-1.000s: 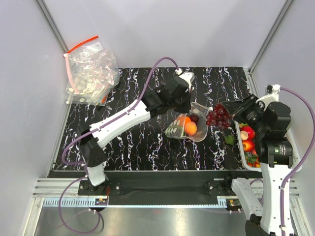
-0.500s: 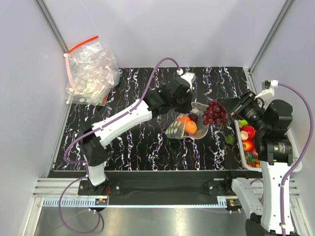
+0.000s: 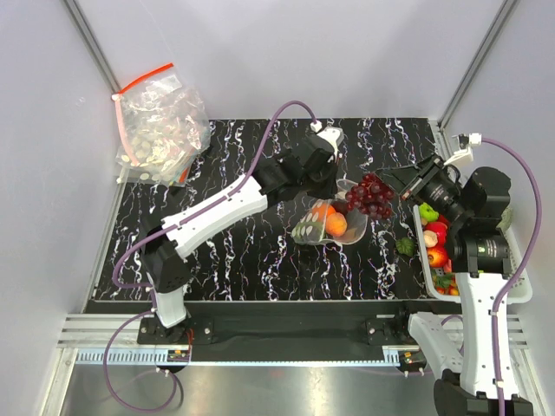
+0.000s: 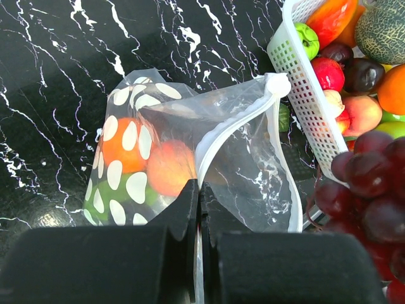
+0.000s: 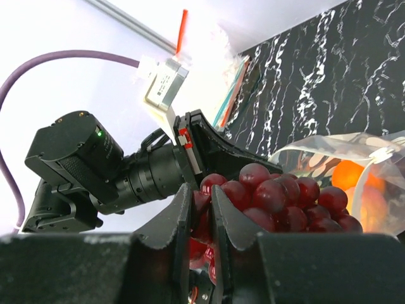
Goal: Place the food in the zip-top bag and seal the zipper
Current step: Place the fake fruit in the zipper food storage bag.
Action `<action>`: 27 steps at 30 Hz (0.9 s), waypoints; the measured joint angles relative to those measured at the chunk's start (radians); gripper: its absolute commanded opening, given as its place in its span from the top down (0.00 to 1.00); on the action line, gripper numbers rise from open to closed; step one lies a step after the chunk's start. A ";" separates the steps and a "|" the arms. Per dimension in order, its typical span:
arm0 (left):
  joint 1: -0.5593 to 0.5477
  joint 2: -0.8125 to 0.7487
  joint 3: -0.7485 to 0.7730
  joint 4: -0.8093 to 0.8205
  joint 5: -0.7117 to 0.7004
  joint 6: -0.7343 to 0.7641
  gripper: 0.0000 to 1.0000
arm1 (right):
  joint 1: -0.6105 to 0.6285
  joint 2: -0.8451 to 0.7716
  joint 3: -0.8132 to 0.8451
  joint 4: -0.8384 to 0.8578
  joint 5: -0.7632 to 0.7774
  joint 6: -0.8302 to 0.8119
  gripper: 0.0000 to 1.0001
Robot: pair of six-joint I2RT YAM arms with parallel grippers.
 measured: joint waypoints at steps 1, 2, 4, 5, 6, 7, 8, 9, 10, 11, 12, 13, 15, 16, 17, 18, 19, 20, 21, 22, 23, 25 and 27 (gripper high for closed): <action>0.001 0.000 0.000 0.000 0.000 0.000 1.00 | 0.000 0.005 -0.005 0.006 -0.008 0.004 1.00; 0.003 0.000 0.000 0.000 0.000 0.000 1.00 | 0.001 0.008 -0.009 0.012 -0.011 0.008 1.00; 0.010 0.000 0.000 0.000 0.004 0.000 1.00 | 0.005 0.016 -0.018 0.021 -0.019 0.014 1.00; 0.013 0.000 0.000 0.000 0.006 0.000 1.00 | 0.006 0.020 -0.021 0.026 -0.021 0.017 1.00; 0.017 0.000 0.000 0.000 0.009 0.000 1.00 | 0.011 0.026 -0.024 0.034 -0.025 0.021 1.00; 0.021 0.000 0.000 0.001 0.011 0.000 1.00 | 0.018 0.031 -0.027 0.041 -0.027 0.024 1.00; 0.024 0.000 0.000 0.001 0.013 0.000 1.00 | 0.027 0.037 -0.031 0.052 -0.027 0.028 1.00; 0.027 0.000 -0.002 0.002 0.015 0.000 1.00 | 0.037 0.043 -0.032 0.057 -0.027 0.031 1.00; 0.029 0.000 -0.002 0.003 0.016 0.000 1.00 | 0.056 0.051 -0.032 0.062 -0.025 0.032 1.00; 0.031 0.000 -0.004 0.005 0.017 0.000 1.00 | 0.074 0.059 -0.032 0.068 -0.023 0.033 1.00; 0.035 0.000 -0.008 0.005 0.019 0.000 1.00 | 0.100 0.069 -0.032 0.074 -0.015 0.034 1.00; 0.038 0.000 -0.010 0.006 0.021 0.000 1.00 | 0.132 0.080 -0.032 0.079 -0.005 0.033 1.00; 0.043 0.000 -0.019 0.010 0.024 0.000 1.00 | 0.182 0.102 -0.032 0.085 0.013 0.032 1.00; 0.047 0.000 -0.024 0.011 0.027 0.000 1.00 | 0.210 0.114 -0.032 0.085 0.024 0.030 1.00; 0.050 0.000 -0.029 0.012 0.029 0.000 1.00 | 0.228 0.126 -0.032 0.086 0.031 0.029 1.00; 0.052 0.000 -0.032 0.012 0.031 0.000 1.00 | 0.242 0.137 -0.033 0.087 0.038 0.027 1.00; 0.055 -0.001 -0.037 0.012 0.033 0.000 1.00 | 0.251 0.143 -0.038 0.092 0.045 0.024 1.00; 0.058 -0.002 -0.040 0.013 0.034 0.000 1.00 | 0.254 0.145 -0.045 0.096 0.053 0.020 1.00; 0.060 -0.002 -0.043 0.011 0.035 0.000 1.00 | 0.255 0.145 -0.059 0.102 0.062 0.014 1.00; 0.063 -0.004 -0.047 0.013 0.035 0.000 1.00 | 0.255 0.145 -0.068 0.103 0.073 0.008 1.00; 0.065 -0.007 -0.051 0.012 0.035 0.001 1.00 | 0.255 0.145 -0.079 0.103 0.082 0.000 1.00; 0.069 -0.016 -0.056 0.008 0.035 0.001 1.00 | 0.255 0.146 -0.106 0.103 0.103 -0.018 1.00; 0.071 -0.026 -0.056 0.007 0.035 0.002 1.00 | 0.255 0.154 -0.127 0.103 0.117 -0.034 1.00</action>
